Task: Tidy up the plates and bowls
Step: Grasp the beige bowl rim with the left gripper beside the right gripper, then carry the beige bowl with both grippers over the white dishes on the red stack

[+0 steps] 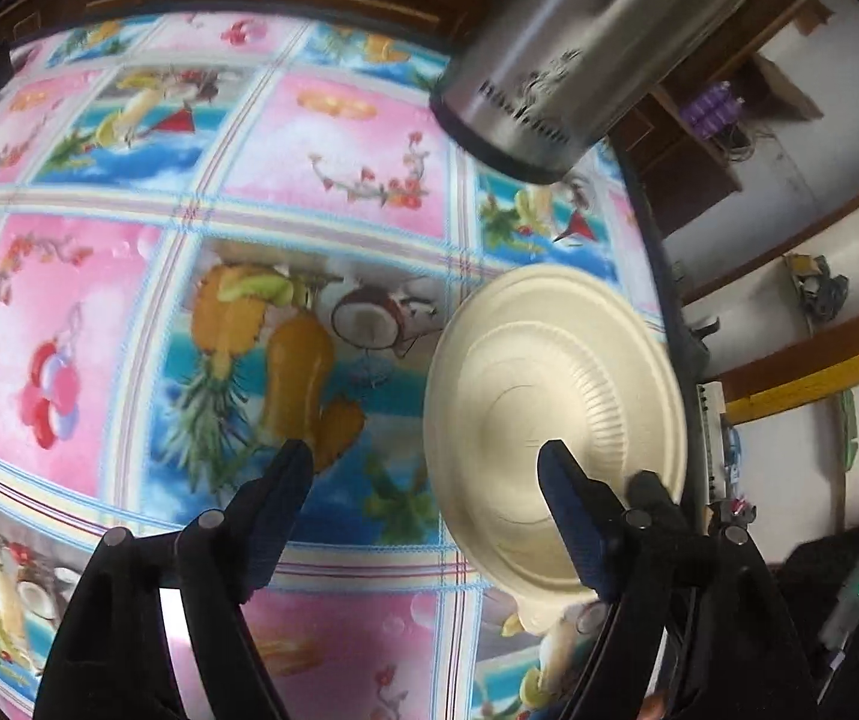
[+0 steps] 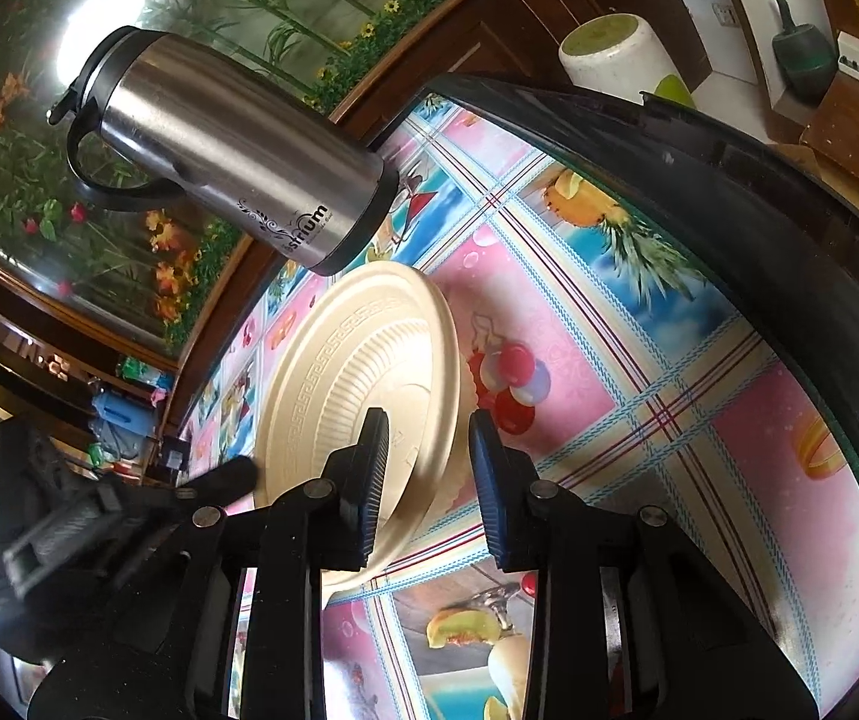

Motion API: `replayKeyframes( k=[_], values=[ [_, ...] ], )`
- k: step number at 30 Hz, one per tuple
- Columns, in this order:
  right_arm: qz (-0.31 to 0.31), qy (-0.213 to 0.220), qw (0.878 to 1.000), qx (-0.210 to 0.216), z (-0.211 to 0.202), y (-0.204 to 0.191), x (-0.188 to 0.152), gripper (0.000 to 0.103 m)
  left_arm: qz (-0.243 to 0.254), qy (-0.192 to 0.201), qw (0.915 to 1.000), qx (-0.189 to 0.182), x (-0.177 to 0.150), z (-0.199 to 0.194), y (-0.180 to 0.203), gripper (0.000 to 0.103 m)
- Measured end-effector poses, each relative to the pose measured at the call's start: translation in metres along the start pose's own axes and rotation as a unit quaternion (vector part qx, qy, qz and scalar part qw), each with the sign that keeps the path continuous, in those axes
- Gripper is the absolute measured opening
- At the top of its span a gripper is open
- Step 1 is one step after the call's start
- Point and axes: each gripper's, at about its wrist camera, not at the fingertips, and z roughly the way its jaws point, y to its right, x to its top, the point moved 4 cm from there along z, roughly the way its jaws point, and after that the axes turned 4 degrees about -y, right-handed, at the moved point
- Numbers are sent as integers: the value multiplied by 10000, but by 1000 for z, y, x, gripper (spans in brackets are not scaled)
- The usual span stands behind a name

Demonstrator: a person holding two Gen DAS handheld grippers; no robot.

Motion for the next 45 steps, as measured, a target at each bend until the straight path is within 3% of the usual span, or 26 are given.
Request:
replayKeyframes(
  k=[2, 4, 6, 9, 14, 19, 25, 34, 45],
  values=[
    [30, 32, 10000, 3, -2, 1, 0, 28, -67, 28, 10000, 4, -2, 3, -1, 75],
    [45, 87, 10000, -4, -4, 2, 1, 28, -86, 55, 9999, 26, -3, 4, -3, 65],
    [38, 105, 9999, -2, -5, 1, 1, 21, -46, -8, 10000, 9, -5, 4, -4, 41],
    [50, 72, 10000, 16, -4, 0, 0, 16, 14, -6, 9999, -112, -8, 2, -3, 27],
    [150, -44, 9998, 101, -4, -1, -3, 14, 183, 23, 9998, -61, -13, -2, -1, 14],
    [97, -263, 9996, 88, -2, -8, -16, 12, 334, 213, 9991, 159, -24, -15, -12, 14],
    [50, -717, 9967, 379, 3, -23, -43, 12, 450, 500, 9968, 432, -45, -44, -40, 14],
    [-402, -1149, 9917, 416, 10, -59, -114, 13, 522, 867, 9895, 1036, -90, -84, -99, 15],
    [-808, -1361, 9859, 545, 1, -93, -190, 13, 588, 1340, 9801, 1341, -152, -137, -154, 15]
  ],
)
